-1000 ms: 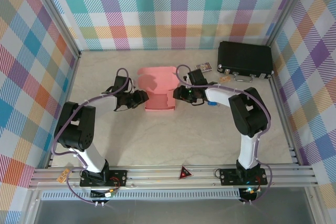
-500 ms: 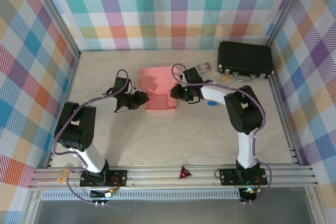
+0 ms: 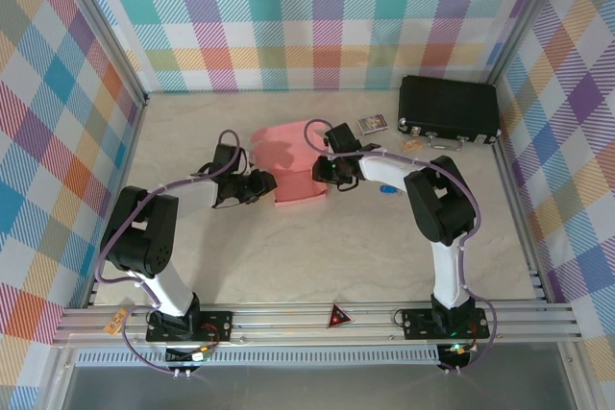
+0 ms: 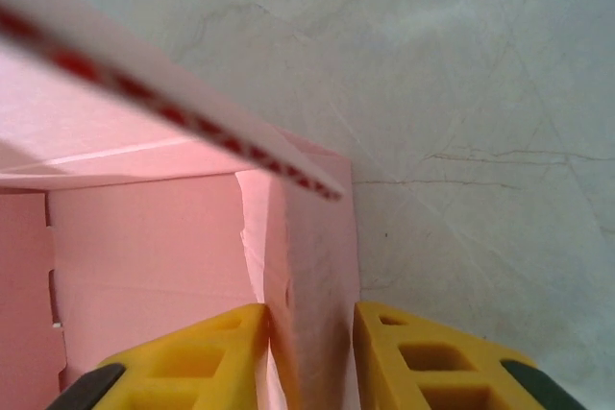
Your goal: Fold the paper box
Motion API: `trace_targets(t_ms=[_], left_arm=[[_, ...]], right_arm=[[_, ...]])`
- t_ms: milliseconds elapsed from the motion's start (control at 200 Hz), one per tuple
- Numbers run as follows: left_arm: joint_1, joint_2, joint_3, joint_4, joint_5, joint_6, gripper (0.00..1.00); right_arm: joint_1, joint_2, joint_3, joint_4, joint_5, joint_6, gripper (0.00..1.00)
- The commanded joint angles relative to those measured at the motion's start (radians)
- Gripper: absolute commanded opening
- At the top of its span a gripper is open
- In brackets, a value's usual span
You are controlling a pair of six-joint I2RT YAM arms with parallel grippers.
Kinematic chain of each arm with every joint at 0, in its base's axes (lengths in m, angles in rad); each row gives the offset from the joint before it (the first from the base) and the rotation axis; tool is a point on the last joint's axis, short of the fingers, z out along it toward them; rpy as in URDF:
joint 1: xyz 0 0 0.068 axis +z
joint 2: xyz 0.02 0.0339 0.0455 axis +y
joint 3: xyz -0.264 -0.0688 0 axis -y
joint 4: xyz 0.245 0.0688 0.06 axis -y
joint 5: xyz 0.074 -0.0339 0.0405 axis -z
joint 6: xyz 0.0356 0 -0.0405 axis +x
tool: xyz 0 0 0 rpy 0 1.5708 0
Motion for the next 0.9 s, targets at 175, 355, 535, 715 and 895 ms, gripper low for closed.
trace_targets(t_ms=[175, 355, 535, 715, 895], left_arm=[[-0.026, 0.025, -0.015, 0.027, 0.002, -0.008, 0.26], [-0.033, 0.037, -0.014, 0.028, -0.010, -0.006, 0.24], [-0.037, 0.051, -0.012, 0.028, -0.013, -0.007, 0.23], [-0.039, 0.066, -0.005, 0.027, -0.015, -0.006, 0.23], [-0.041, 0.080, 0.005, 0.026, -0.012, -0.007, 0.22]], right_arm=[[0.038, 0.031, 0.030, -0.113, 0.128, -0.043, 0.21], [0.045, 0.041, 0.032, -0.122, 0.162, -0.046, 0.16], [0.054, 0.054, 0.045, -0.137, 0.193, -0.049, 0.13], [0.068, 0.083, 0.074, -0.182, 0.238, -0.055, 0.07], [0.091, 0.108, 0.096, -0.234, 0.312, -0.061, 0.06]])
